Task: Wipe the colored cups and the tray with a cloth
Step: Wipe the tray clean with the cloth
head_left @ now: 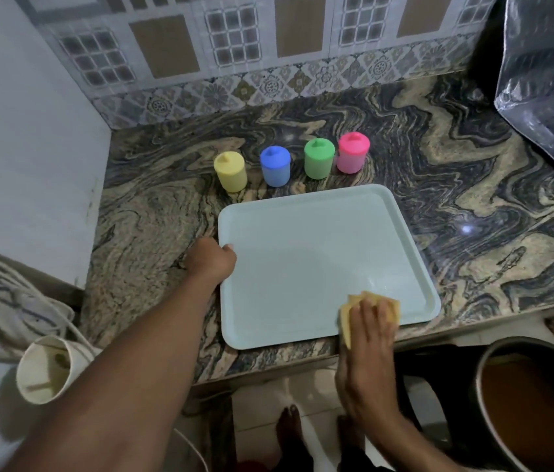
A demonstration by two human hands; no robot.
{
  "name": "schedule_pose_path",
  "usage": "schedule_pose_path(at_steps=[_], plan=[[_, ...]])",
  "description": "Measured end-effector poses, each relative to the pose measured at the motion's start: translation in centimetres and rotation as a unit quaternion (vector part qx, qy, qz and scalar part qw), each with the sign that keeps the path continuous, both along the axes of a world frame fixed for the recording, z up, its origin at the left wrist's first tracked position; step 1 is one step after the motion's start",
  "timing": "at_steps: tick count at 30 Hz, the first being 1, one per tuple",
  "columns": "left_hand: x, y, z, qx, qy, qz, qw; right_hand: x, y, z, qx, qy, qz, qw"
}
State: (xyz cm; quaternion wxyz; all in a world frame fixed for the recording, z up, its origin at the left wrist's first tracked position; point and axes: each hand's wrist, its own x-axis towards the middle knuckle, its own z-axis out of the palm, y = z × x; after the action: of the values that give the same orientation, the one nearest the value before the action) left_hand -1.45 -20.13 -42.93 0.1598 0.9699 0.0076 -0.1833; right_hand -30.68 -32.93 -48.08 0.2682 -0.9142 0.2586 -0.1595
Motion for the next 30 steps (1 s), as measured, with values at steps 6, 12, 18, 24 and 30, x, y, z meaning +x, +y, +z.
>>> schedule_pose_path(at_steps=[6,12,18,24,30], plan=[[0.4,0.0,0.3,0.000,0.030,-0.006,1.000,3.3,9.8,1.0,0.004,0.015,0.145,0.989],[0.7,0.4,0.8,-0.045,0.042,0.007,0.998,4.6,13.0,0.8,-0.027,0.038,0.242,0.969],[0.4,0.8,0.6,-0.060,0.036,0.008,0.998,5.3,12.6,3.6,0.172,-0.051,0.271,0.946],[-3.0,2.9,0.4,-0.092,-0.043,-0.011,0.995,8.4,3.3,11.3,0.654,-0.138,-0.116,0.735],[-2.6,5.6,0.9,-0.229,0.081,0.019,0.970,17.9,-0.7,12.5,0.482,-0.116,-0.015,0.868]])
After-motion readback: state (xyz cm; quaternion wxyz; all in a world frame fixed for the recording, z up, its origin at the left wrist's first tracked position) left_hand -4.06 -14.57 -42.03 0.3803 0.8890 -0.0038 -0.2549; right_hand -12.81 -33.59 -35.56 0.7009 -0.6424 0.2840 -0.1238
